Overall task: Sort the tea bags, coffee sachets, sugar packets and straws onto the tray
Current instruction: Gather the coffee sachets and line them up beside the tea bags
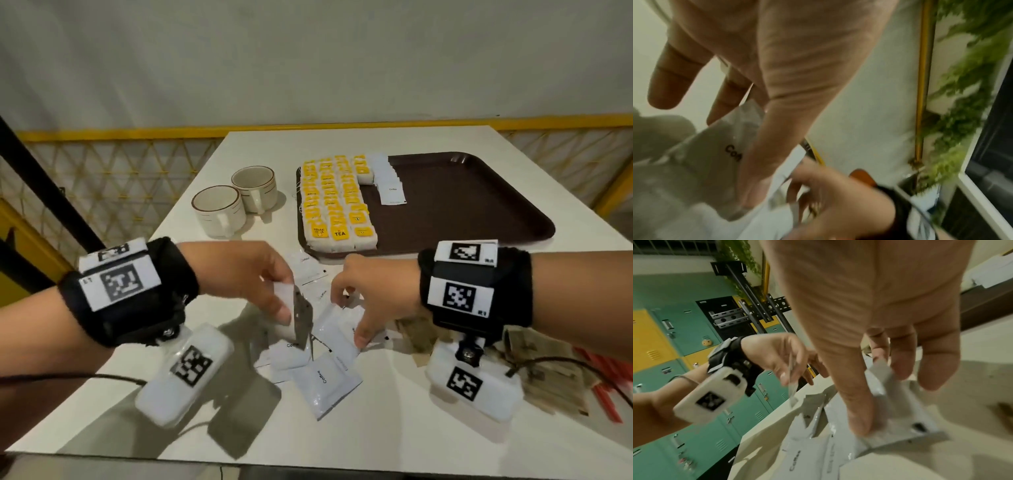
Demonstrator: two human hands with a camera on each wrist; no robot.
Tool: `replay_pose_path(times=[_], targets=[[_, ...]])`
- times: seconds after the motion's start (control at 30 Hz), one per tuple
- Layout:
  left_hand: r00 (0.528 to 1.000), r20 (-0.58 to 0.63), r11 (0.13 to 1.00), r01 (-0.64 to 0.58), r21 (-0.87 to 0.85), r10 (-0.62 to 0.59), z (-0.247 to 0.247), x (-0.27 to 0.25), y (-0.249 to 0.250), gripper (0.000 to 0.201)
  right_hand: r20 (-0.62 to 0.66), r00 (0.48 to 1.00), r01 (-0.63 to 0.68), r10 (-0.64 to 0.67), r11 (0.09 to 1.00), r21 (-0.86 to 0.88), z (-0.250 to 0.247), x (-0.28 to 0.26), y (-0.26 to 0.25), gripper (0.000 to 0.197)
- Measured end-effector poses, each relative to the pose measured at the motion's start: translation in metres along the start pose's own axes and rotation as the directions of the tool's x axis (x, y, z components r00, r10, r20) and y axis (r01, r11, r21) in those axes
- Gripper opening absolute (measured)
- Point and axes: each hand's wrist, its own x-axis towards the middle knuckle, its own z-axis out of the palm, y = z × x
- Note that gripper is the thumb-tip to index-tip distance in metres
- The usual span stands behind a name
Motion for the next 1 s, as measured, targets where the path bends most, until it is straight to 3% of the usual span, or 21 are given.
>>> replay_pose_path(times=[0.07,0.2,0.33,0.43,0.53,0.77,0.9,1.0], targets=[[1.000,0.025,0.997,0.003,0.074,-0.005,0.018,-0.003,-0.002,0.040,0.003,1.000,-0.012,0.012,1.000,0.027,0.003,0.004,0.000,0.043],[0.998,0.001,0.922,-0.062,0.383,0.067,0.039,0.005,-0.009,0.015,0.019,0.998,-0.054,0.052,0.994,0.098,0.006,0.010,0.000,0.040],[0.996,-0.060,0.920,-0.033,0.391,0.061,0.035,0.010,-0.014,0.020,0.012,0.997,-0.079,0.078,0.994,0.077,0.004,0.012,-0.003,0.041],[0.995,-0.090,0.937,-0.017,0.348,0.052,0.033,0.011,-0.013,0.014,0.007,0.999,-0.053,0.053,0.998,0.045,-0.001,0.011,-0.005,0.061],[0.993,-0.115,0.933,0.049,0.357,-0.009,0.031,0.014,-0.015,0.018,0.046,0.998,0.037,-0.032,0.994,-0.105,-0.004,0.009,-0.005,0.080],[0.983,-0.177,0.998,0.052,0.021,-0.047,0.012,0.004,-0.015,0.019,0.043,0.998,0.046,-0.040,0.989,-0.138,0.001,0.009,-0.003,0.059],[0.994,-0.097,0.921,-0.083,-0.382,0.049,0.011,-0.006,0.000,0.021,0.022,0.999,0.050,-0.047,0.981,-0.185,0.000,0.009,0.002,0.053],[0.994,0.001,0.928,-0.103,-0.357,0.111,0.027,-0.001,0.014,0.032,0.038,0.999,0.026,-0.021,0.991,-0.129,-0.002,0.011,0.007,0.051]])
